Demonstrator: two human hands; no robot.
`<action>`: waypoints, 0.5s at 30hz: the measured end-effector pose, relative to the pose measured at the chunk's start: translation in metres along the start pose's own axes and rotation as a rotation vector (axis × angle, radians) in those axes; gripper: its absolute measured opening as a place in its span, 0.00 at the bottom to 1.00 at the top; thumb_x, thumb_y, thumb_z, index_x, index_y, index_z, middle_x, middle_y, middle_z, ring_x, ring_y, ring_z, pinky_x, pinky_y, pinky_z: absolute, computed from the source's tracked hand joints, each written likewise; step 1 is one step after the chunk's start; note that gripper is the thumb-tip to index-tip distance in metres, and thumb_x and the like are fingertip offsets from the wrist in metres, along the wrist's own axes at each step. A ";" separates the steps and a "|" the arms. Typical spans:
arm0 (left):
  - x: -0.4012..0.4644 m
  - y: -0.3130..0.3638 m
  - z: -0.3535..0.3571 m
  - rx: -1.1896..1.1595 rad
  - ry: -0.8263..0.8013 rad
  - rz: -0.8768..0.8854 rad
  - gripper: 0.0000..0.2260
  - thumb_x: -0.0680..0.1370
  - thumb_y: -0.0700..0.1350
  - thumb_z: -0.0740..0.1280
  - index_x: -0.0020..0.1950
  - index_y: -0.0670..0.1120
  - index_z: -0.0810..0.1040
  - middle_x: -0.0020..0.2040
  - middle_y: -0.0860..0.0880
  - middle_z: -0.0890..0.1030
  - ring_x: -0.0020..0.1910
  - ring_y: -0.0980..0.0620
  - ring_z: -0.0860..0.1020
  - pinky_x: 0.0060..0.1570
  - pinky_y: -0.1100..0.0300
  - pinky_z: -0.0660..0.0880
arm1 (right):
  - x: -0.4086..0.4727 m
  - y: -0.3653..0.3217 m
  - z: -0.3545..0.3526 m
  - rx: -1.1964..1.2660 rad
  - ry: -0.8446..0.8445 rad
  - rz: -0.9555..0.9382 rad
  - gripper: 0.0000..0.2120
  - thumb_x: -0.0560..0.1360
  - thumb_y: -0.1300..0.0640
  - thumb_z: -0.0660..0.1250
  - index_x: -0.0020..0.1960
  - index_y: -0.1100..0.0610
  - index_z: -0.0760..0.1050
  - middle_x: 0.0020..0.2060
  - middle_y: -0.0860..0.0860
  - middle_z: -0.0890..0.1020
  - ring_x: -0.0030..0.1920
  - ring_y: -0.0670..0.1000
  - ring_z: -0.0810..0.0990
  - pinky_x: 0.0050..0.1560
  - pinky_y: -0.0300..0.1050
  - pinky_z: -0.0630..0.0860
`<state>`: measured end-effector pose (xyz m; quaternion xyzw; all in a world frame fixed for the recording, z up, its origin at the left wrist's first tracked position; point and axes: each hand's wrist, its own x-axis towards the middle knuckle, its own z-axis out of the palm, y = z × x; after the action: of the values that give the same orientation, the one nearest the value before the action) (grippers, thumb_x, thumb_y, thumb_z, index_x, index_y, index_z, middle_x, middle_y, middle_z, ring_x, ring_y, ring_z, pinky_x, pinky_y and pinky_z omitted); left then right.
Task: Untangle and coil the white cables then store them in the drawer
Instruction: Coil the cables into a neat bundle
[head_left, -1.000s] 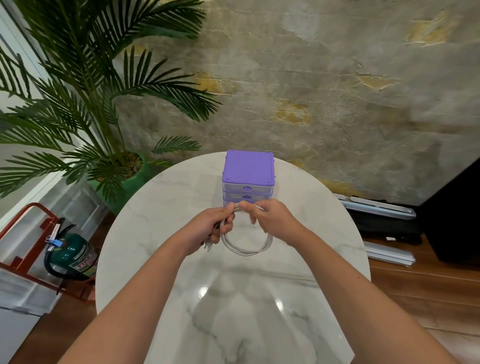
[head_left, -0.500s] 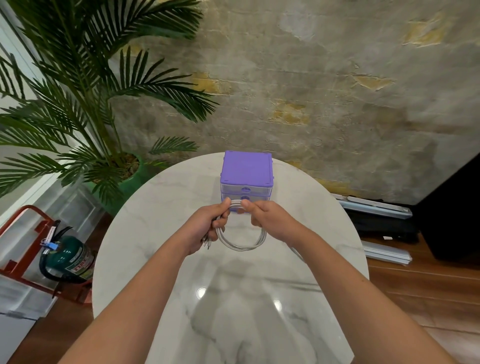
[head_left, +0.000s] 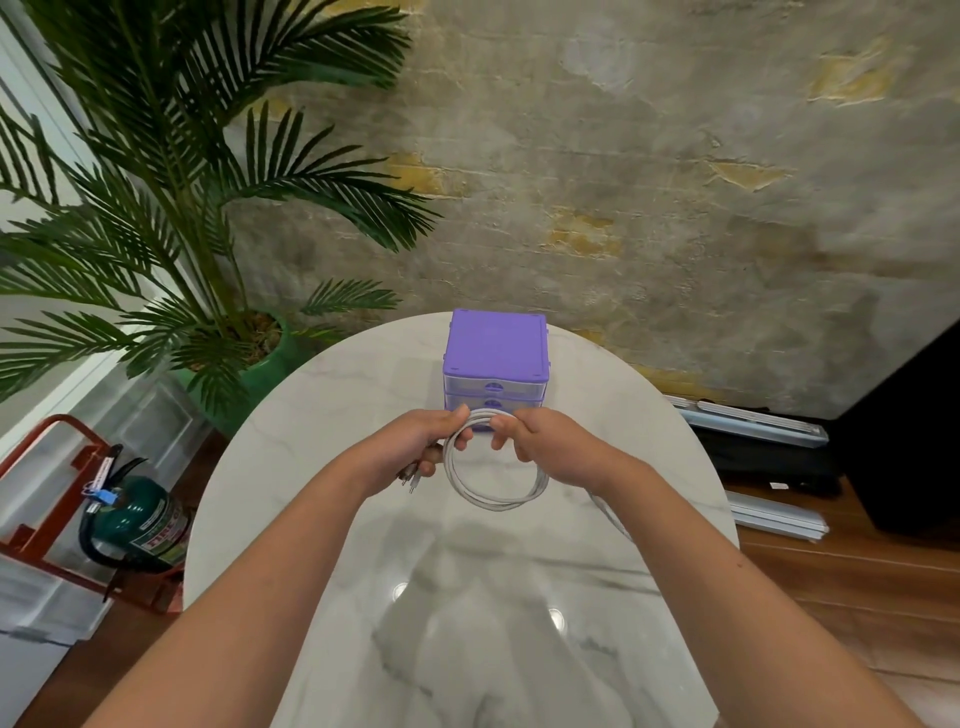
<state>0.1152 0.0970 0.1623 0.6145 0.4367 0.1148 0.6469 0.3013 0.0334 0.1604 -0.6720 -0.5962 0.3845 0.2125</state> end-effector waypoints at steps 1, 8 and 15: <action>0.001 -0.001 0.001 -0.021 -0.003 0.004 0.16 0.82 0.56 0.58 0.44 0.47 0.77 0.36 0.54 0.77 0.24 0.58 0.60 0.26 0.67 0.61 | -0.001 0.000 0.001 -0.015 0.015 -0.003 0.18 0.82 0.43 0.54 0.47 0.51 0.78 0.35 0.48 0.74 0.39 0.49 0.73 0.46 0.46 0.71; 0.008 0.001 0.003 0.455 0.226 0.119 0.17 0.83 0.54 0.54 0.40 0.52 0.76 0.37 0.57 0.77 0.38 0.52 0.74 0.36 0.60 0.68 | -0.005 0.002 0.009 -0.076 -0.008 0.027 0.20 0.81 0.41 0.54 0.49 0.52 0.79 0.39 0.44 0.76 0.48 0.51 0.78 0.53 0.50 0.75; 0.008 0.015 0.008 1.055 0.395 0.144 0.18 0.83 0.57 0.48 0.44 0.50 0.71 0.43 0.50 0.74 0.43 0.47 0.73 0.40 0.55 0.67 | -0.003 -0.005 0.007 -0.353 0.126 0.044 0.19 0.83 0.43 0.49 0.47 0.52 0.74 0.44 0.50 0.79 0.44 0.55 0.78 0.44 0.49 0.73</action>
<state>0.1310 0.1002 0.1717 0.8496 0.5046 0.0378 0.1486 0.2928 0.0302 0.1599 -0.7345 -0.6250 0.2357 0.1199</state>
